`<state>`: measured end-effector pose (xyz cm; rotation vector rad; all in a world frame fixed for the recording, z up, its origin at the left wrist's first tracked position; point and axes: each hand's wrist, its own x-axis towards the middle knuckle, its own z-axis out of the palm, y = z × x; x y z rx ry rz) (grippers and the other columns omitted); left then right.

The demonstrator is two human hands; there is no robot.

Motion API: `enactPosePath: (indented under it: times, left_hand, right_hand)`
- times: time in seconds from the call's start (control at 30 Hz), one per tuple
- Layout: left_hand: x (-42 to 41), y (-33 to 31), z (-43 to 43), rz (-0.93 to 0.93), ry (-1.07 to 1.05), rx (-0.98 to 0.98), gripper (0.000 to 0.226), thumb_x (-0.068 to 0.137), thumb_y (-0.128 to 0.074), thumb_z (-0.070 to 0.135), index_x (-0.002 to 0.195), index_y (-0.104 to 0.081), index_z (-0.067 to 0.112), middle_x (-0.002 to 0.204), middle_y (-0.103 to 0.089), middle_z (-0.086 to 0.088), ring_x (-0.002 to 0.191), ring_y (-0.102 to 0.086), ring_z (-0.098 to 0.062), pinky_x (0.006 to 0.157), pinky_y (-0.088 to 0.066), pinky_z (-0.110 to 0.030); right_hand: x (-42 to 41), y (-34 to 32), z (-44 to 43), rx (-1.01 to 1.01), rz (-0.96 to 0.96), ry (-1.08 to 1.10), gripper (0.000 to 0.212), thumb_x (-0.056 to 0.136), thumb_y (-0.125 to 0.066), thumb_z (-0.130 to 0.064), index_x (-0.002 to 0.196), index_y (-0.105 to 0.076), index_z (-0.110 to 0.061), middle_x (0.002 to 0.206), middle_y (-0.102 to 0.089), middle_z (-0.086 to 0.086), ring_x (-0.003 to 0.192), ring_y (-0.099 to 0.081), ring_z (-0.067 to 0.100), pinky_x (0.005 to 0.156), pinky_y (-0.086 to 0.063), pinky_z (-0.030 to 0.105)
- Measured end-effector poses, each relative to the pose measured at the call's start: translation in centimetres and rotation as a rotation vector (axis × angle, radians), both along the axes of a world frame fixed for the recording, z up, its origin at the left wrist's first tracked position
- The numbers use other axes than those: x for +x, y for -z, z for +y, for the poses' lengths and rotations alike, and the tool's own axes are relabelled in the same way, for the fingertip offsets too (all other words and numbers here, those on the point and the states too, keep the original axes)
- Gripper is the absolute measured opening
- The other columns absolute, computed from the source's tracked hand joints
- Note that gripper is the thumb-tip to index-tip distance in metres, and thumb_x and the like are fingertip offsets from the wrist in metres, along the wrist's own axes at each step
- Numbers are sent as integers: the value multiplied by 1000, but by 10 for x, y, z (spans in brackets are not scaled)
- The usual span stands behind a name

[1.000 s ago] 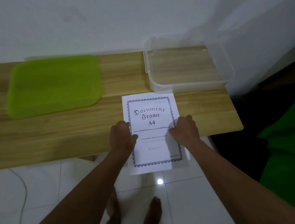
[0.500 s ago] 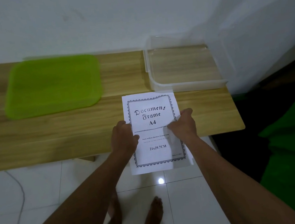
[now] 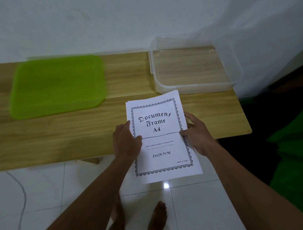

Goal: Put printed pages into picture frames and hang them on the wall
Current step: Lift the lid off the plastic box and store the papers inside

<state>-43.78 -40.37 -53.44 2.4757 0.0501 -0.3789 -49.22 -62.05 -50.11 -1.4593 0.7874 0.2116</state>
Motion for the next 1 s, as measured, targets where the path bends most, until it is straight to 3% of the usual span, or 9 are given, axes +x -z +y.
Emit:
enactPosePath:
  times: [0.1, 0.17, 0.27, 0.37, 0.5, 0.63, 0.73, 0.87, 1.0]
  left_hand:
    - [0, -3, -2, 19, -65, -54, 66, 80, -71, 23, 140, -46, 8, 133, -52, -13, 127, -44, -30, 106, -32, -35]
    - [1, -10, -4, 11, -91, -107, 52, 79, -71, 21, 127, -55, 10, 119, -62, -10, 116, -51, -29, 95, -38, -33]
    - [4, -20, -2, 127, -177, -285, 51, 72, -71, 25, 121, -58, 16, 108, -67, 3, 100, -61, -21, 90, -46, -31]
    - [8, -26, 4, 209, -221, -460, 62, 62, -66, 29, 123, -58, 25, 111, -69, 3, 98, -66, -21, 92, -52, -44]
    - [8, -46, 12, 159, -127, -575, 58, 70, -63, 13, 123, -59, 35, 106, -72, 13, 98, -68, -14, 92, -54, -45]
    - [14, -74, 12, 123, -33, -618, 64, 79, -59, 0, 129, -56, 40, 108, -71, 17, 101, -67, -8, 93, -53, -42]
    - [19, -97, 8, 111, 0, -637, 69, 84, -57, 4, 137, -45, 46, 117, -68, 18, 107, -65, -8, 96, -51, -43]
    - [27, -132, -8, 78, 48, -716, 68, 86, -46, 2, 128, -49, 55, 116, -68, 19, 107, -65, -11, 95, -52, -45]
    - [37, -162, -27, 52, 146, -740, 71, 82, -43, -4, 123, -54, 53, 113, -69, 18, 105, -66, -11, 92, -53, -48]
  right_hand:
    - [-6, -1, -1, 136, -35, 48, 71, 88, -46, 24, 134, -55, -30, 111, -74, 5, 102, -71, 26, 87, -58, 45]
    - [-9, 0, -3, 175, -39, 73, 71, 88, -46, 24, 138, -53, -27, 115, -72, 8, 107, -69, 28, 92, -56, 46]
    - [-12, 1, -4, 191, -38, 91, 72, 88, -46, 24, 141, -51, -25, 116, -72, 12, 108, -69, 29, 88, -57, 41]
    - [-15, -2, -1, 144, -41, 70, 74, 88, -48, 22, 142, -50, -29, 112, -74, 10, 104, -70, 27, 83, -59, 39]
    - [-18, -19, 5, -14, -54, -10, 82, 89, -52, 17, 145, -44, -41, 104, -75, 5, 99, -71, 24, 90, -57, 46]
    - [-19, -48, 8, -100, -131, -64, 82, 90, -48, 15, 139, -43, -51, 97, -76, -11, 91, -72, 11, 77, -59, 28]
    - [-17, -70, 6, -145, -163, -85, 79, 89, -47, 13, 139, -48, -48, 106, -75, -15, 103, -69, 11, 86, -55, 30]
    - [-7, -99, -8, -178, -219, -63, 76, 87, -50, 12, 127, -54, -53, 109, -74, -14, 106, -67, 12, 87, -54, 31]
    - [2, -127, -32, -148, -233, -15, 77, 88, -55, 14, 142, -45, -41, 110, -71, -1, 102, -68, 19, 78, -55, 31]
